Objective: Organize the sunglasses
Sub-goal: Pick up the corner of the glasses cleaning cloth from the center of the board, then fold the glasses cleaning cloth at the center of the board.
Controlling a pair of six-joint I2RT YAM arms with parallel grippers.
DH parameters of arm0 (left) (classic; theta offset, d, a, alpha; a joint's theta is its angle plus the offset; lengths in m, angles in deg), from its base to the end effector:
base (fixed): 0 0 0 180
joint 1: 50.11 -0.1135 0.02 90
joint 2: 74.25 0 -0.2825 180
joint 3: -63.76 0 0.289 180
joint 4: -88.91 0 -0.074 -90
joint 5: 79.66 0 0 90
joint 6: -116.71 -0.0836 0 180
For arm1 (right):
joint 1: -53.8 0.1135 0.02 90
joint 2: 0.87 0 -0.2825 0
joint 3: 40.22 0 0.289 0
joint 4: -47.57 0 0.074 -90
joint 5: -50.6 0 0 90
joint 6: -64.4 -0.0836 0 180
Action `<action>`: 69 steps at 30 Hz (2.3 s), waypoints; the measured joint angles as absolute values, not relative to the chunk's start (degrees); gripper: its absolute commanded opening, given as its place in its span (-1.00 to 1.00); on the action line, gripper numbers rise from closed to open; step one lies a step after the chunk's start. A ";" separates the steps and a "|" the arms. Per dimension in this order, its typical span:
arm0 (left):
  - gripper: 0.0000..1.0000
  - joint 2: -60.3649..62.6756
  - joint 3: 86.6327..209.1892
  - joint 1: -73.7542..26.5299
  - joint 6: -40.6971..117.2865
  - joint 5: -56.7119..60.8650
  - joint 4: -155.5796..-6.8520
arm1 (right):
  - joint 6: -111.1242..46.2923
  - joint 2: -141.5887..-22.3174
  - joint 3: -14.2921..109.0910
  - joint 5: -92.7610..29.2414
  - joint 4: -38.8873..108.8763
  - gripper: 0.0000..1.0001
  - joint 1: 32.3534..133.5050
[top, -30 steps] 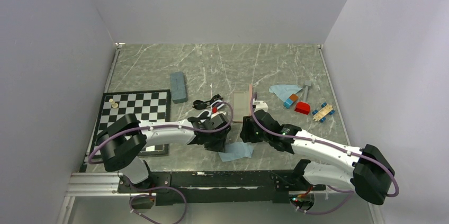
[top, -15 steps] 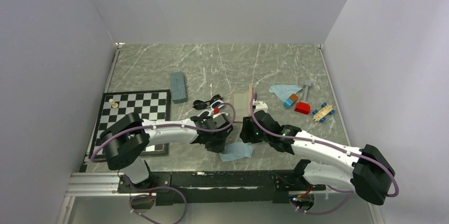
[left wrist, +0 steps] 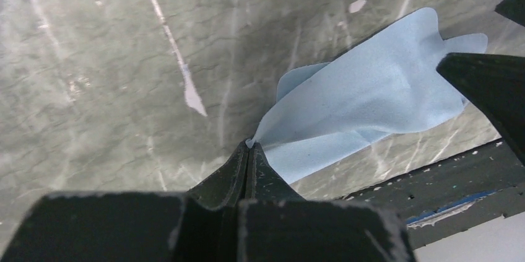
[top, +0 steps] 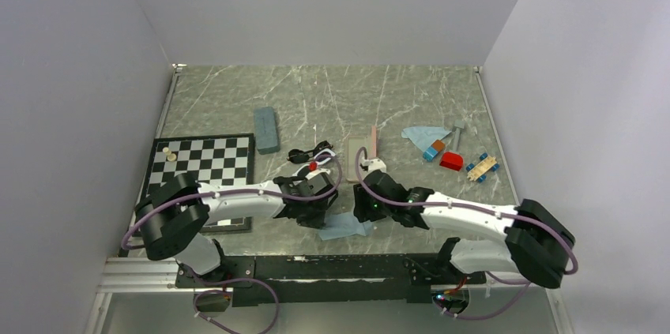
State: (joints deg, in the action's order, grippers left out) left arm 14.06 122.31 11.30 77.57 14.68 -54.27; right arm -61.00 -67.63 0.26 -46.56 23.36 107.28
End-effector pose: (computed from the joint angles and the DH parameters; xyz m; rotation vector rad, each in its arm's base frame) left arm 0.1611 -0.2824 0.1080 0.2373 2.8110 -0.4259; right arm 0.1676 0.2088 0.1240 -0.3395 2.4936 0.5203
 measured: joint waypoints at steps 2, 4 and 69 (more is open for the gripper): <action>-1.00 12.77 121.08 11.03 77.43 14.98 -54.34 | -60.71 -70.96 1.30 -47.32 23.65 -0.10 107.97; -1.00 12.18 120.49 10.90 77.19 15.22 -54.45 | -60.63 -73.43 2.42 -48.24 23.91 -0.12 108.46; -1.00 -14.90 123.79 10.38 59.40 8.45 -50.95 | -60.32 -56.55 13.94 -52.18 13.81 -1.00 116.52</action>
State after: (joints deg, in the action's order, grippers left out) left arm -14.90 123.79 10.38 59.40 8.45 -50.95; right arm -60.32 -56.55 13.94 -52.18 13.81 116.52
